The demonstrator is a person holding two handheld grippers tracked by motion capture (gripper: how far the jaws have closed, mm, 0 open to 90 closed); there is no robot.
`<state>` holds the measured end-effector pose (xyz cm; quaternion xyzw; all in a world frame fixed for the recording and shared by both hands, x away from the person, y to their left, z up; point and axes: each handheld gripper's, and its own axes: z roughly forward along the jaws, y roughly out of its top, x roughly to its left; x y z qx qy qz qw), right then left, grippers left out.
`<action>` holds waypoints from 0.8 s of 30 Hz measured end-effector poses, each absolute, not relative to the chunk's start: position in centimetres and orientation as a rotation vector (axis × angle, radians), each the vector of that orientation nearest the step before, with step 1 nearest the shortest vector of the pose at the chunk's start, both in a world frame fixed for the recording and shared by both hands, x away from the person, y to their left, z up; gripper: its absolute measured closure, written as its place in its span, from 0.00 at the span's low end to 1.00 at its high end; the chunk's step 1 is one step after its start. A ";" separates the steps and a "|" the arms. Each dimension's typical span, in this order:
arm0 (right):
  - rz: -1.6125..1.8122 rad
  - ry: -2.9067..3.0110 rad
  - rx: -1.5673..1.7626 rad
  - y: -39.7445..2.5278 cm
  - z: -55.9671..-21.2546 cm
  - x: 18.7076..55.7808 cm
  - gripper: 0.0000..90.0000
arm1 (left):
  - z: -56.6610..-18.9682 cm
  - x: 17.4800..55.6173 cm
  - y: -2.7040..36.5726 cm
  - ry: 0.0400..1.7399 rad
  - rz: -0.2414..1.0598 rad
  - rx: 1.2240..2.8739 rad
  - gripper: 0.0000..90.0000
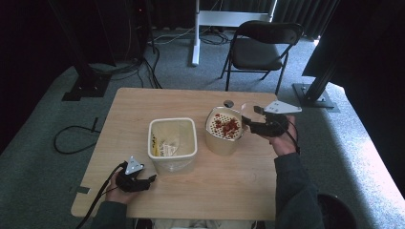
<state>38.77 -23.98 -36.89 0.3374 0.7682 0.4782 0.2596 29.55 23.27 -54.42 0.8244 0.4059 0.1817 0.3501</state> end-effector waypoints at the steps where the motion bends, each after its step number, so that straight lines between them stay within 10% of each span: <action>1: 1.309 2.082 0.914 -23.9 -36.9 38.8 0.39 | -54.4 29.5 23.3 1.051 0.470 2.136 0.35; 24: 1.438 2.160 0.821 -20.7 -36.8 37.4 0.39 | -54.4 29.5 23.2 1.054 0.470 2.131 0.35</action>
